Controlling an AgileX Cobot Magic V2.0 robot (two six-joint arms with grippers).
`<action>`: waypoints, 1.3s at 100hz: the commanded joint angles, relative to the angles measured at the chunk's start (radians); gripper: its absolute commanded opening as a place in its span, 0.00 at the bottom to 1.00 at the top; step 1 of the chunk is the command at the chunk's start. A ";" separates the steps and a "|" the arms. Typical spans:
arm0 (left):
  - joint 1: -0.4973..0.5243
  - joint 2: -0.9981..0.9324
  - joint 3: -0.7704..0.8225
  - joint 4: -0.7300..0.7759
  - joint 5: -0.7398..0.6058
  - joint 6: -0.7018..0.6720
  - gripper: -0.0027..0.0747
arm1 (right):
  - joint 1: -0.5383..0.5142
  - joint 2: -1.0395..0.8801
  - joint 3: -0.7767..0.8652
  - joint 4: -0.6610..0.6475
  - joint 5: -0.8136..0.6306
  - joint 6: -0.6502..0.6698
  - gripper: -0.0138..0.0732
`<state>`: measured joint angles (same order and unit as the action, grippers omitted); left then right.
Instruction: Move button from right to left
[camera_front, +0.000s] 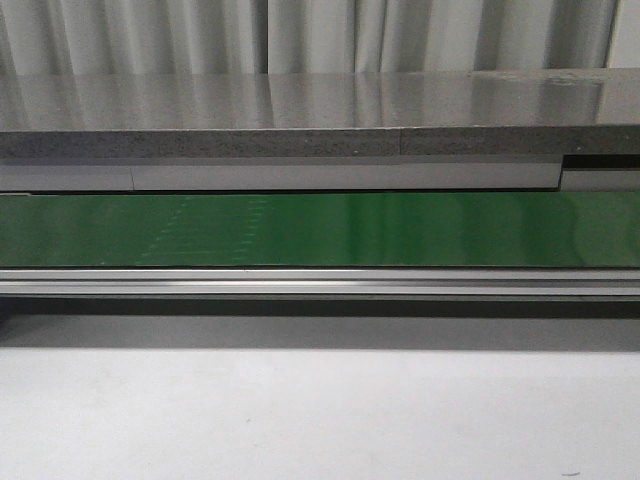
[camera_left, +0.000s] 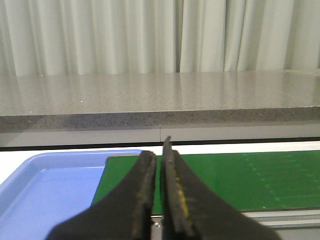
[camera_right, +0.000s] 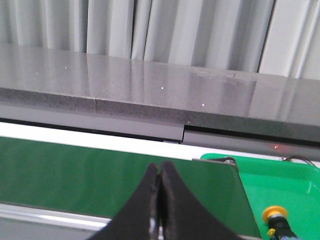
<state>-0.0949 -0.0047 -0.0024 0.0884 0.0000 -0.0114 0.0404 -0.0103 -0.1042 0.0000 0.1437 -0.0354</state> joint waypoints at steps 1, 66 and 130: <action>-0.009 -0.037 0.041 -0.009 -0.089 -0.009 0.04 | -0.005 0.025 -0.118 0.008 0.035 0.001 0.08; -0.009 -0.037 0.041 -0.009 -0.089 -0.009 0.04 | -0.005 0.685 -0.763 0.009 0.705 0.115 0.08; -0.009 -0.037 0.041 -0.009 -0.089 -0.009 0.04 | -0.005 0.800 -0.766 0.010 0.723 0.115 0.61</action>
<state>-0.0949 -0.0047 -0.0024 0.0884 0.0000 -0.0114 0.0404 0.7896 -0.8354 0.0136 0.9201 0.0771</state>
